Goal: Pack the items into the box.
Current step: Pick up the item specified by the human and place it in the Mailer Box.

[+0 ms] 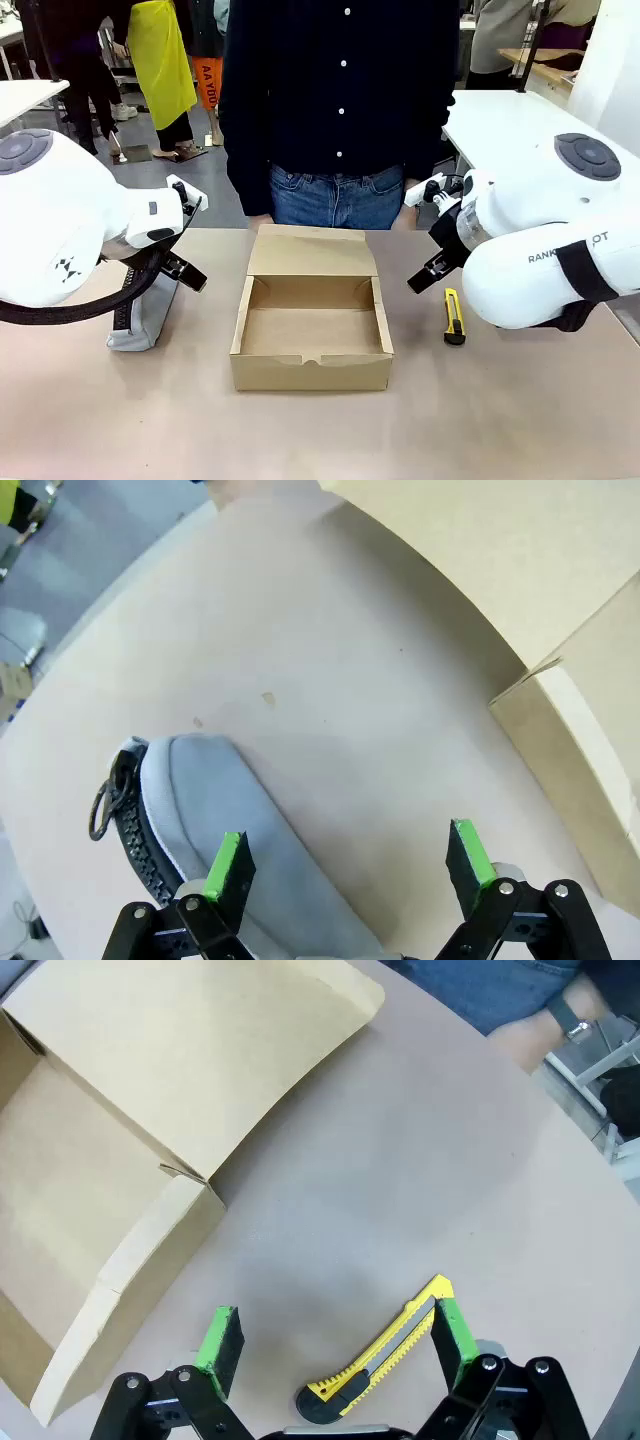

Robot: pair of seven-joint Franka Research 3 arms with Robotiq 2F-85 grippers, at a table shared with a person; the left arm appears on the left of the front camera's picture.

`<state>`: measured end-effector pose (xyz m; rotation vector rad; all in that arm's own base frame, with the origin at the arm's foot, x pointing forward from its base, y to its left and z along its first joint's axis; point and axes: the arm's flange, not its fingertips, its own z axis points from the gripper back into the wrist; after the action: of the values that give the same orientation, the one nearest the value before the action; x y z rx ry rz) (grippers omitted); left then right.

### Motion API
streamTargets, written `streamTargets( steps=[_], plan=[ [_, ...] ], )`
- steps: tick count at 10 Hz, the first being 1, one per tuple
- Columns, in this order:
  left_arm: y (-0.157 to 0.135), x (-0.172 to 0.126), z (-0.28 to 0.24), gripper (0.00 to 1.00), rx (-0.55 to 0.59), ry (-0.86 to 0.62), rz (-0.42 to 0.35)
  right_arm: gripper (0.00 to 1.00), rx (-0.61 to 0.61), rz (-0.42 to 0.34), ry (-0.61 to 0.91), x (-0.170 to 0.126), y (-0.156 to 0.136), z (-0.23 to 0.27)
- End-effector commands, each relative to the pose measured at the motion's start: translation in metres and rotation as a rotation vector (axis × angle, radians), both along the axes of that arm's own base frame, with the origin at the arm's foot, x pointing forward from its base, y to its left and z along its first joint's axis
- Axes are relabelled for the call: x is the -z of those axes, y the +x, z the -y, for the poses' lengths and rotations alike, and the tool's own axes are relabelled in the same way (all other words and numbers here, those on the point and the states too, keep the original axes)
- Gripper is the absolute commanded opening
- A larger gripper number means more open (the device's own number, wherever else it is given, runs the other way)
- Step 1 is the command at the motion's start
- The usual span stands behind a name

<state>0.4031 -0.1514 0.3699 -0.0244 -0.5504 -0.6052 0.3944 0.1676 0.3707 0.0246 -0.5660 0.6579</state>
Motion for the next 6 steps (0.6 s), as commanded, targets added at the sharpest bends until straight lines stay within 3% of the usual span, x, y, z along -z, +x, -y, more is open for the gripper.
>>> streamTargets(
  steps=[1,6],
  plan=[
    [0.0000,-0.0001,0.0000,1.00,0.000,0.000,0.000,1.00,0.000,0.000,0.000,-0.0001,0.0000,0.0000],
    [0.0000,-0.0001,0.0000,1.00,0.000,0.000,0.000,1.00,0.000,0.000,0.000,-0.0001,0.0000,0.0000]
  ],
)
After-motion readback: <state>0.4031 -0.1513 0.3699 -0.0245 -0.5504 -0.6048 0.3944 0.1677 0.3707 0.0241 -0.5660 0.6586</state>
